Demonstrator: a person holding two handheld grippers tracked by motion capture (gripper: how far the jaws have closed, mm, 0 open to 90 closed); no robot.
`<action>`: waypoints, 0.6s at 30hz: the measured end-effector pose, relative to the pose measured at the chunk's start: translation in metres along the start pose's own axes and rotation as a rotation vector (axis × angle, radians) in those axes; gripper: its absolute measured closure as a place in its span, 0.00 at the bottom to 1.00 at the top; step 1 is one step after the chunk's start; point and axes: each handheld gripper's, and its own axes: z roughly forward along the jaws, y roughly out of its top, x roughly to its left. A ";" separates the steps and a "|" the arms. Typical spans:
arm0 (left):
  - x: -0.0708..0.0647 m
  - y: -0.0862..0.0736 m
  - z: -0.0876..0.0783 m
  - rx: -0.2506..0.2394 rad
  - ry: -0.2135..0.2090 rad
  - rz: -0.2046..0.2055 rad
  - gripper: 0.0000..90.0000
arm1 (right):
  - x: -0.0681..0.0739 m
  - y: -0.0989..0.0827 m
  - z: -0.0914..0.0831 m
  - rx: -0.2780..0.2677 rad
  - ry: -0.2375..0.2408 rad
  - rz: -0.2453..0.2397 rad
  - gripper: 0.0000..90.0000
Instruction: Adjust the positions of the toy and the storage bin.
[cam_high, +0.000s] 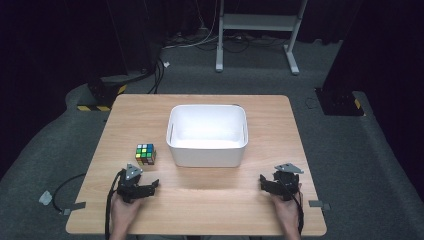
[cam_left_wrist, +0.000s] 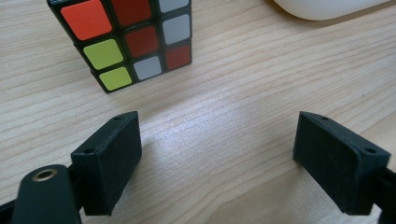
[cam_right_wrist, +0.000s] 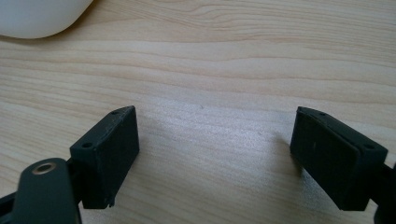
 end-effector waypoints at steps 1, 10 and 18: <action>0.000 0.000 0.000 0.000 0.000 0.000 0.17 | 0.000 0.000 0.000 0.000 0.000 0.000 0.18; -0.001 0.000 0.000 0.001 0.005 -0.001 0.17 | 0.001 0.000 0.000 -0.002 -0.010 0.002 0.18; -0.005 0.000 0.000 0.003 0.028 -0.030 0.16 | 0.002 0.001 0.001 -0.006 -0.008 -0.002 0.20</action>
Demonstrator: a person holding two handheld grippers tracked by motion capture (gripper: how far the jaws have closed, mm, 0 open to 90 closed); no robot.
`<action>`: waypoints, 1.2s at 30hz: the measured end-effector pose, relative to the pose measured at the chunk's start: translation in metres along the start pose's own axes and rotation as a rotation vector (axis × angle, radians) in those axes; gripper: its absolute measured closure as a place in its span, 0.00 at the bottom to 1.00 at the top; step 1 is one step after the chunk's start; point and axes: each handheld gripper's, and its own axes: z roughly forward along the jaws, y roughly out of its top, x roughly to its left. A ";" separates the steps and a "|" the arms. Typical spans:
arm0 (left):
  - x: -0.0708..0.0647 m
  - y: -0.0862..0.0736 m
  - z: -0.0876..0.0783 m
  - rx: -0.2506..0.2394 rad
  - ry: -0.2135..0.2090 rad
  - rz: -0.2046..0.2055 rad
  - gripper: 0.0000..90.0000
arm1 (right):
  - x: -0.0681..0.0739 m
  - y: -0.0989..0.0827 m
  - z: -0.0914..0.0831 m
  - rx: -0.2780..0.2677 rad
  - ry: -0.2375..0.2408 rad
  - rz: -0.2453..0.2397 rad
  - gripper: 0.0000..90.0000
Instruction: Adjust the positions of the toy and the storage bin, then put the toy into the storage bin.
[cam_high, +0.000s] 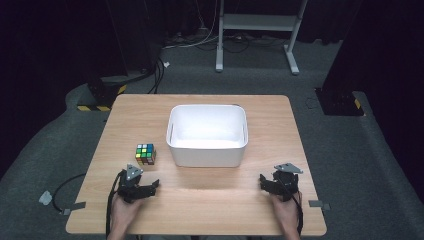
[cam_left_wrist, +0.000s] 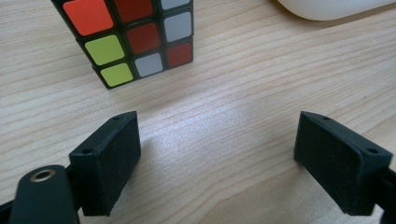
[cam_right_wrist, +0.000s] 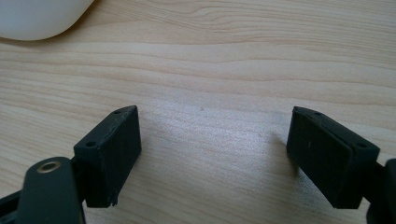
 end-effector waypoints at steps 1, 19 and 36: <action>-0.001 0.000 0.000 0.003 0.006 -0.001 0.15 | 0.000 0.000 0.000 0.000 0.001 0.000 0.20; -0.007 0.001 -0.005 0.035 0.023 -0.019 0.15 | 0.000 0.000 0.000 0.000 -0.002 0.000 0.20; 0.002 -0.003 -0.031 -0.026 0.015 -0.096 0.16 | 0.001 0.000 -0.001 0.001 -0.003 0.001 0.20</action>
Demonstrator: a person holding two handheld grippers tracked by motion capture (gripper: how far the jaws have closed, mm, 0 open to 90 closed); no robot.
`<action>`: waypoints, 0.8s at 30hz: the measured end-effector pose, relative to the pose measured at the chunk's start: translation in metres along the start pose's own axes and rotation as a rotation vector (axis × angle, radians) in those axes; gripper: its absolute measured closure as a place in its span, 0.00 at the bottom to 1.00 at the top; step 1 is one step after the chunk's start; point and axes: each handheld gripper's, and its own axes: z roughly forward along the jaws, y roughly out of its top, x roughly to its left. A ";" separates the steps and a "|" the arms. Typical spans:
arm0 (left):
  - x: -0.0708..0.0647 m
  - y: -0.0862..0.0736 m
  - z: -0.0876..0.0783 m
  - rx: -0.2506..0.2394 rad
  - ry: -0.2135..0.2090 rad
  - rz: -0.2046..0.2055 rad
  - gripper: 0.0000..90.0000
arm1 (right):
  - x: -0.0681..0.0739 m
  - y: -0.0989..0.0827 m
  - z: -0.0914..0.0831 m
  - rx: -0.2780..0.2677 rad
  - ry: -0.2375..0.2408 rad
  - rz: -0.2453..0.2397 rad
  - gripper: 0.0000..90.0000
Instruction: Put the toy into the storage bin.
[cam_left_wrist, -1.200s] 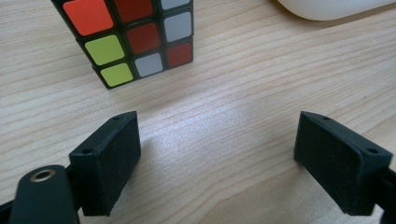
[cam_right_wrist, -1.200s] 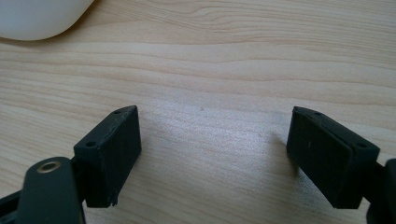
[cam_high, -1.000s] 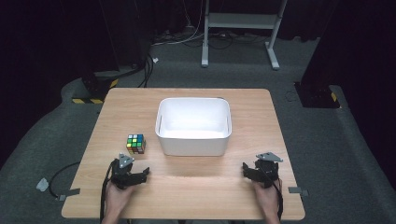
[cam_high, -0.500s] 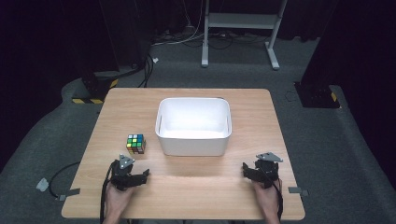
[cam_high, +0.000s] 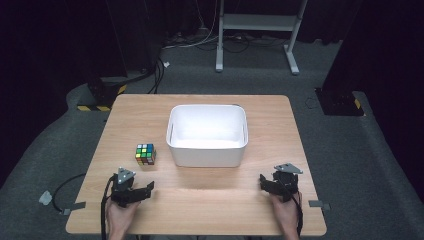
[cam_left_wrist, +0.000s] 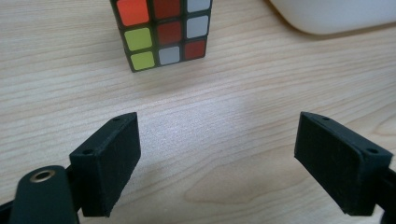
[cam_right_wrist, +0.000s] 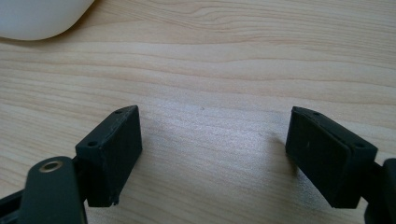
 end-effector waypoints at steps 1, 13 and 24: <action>0.000 0.000 -0.002 -0.005 0.004 0.002 0.16 | 0.000 0.000 0.000 0.000 -0.001 -0.001 0.20; 0.009 0.007 -0.010 -0.036 0.025 -0.017 0.16 | 0.000 0.000 0.000 0.000 -0.002 0.001 0.20; 0.011 0.022 -0.011 -0.051 0.060 0.000 0.15 | 0.001 0.000 0.000 -0.001 0.001 -0.001 0.20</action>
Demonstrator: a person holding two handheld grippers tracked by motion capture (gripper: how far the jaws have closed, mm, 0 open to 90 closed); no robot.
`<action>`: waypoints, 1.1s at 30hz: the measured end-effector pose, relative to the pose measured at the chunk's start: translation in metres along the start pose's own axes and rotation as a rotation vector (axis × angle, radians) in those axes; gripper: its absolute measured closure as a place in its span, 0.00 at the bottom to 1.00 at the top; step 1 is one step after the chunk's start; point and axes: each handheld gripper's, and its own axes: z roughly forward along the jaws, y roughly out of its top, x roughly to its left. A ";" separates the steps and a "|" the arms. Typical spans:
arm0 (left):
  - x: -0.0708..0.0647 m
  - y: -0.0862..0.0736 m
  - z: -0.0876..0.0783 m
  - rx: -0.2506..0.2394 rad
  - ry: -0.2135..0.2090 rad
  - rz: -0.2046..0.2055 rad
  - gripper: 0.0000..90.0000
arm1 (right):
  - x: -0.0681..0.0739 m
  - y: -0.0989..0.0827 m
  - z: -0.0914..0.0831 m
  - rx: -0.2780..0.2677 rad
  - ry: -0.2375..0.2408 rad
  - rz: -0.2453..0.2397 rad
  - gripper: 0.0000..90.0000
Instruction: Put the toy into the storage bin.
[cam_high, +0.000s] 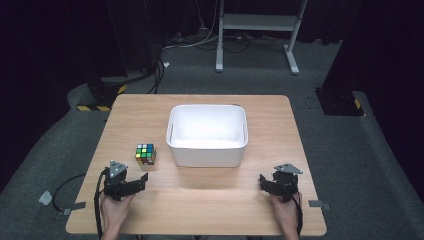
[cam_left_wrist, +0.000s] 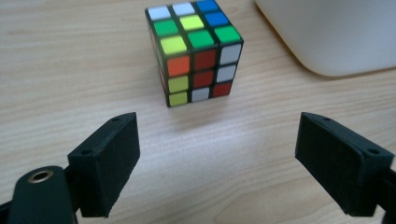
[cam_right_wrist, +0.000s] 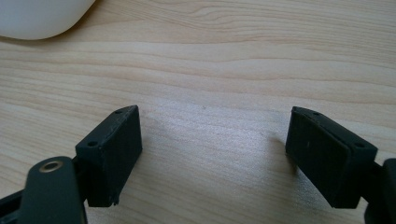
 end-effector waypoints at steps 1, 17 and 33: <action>0.000 0.001 0.000 -0.003 0.011 -0.003 0.15 | 0.000 0.000 0.000 0.000 0.000 0.000 0.20; 0.007 0.012 0.002 -0.011 0.037 -0.067 0.12 | 0.000 0.000 0.001 -0.002 0.002 -0.004 0.20; 0.008 0.030 0.008 0.014 0.040 -0.087 0.10 | 0.000 0.000 0.000 -0.003 0.006 -0.008 0.21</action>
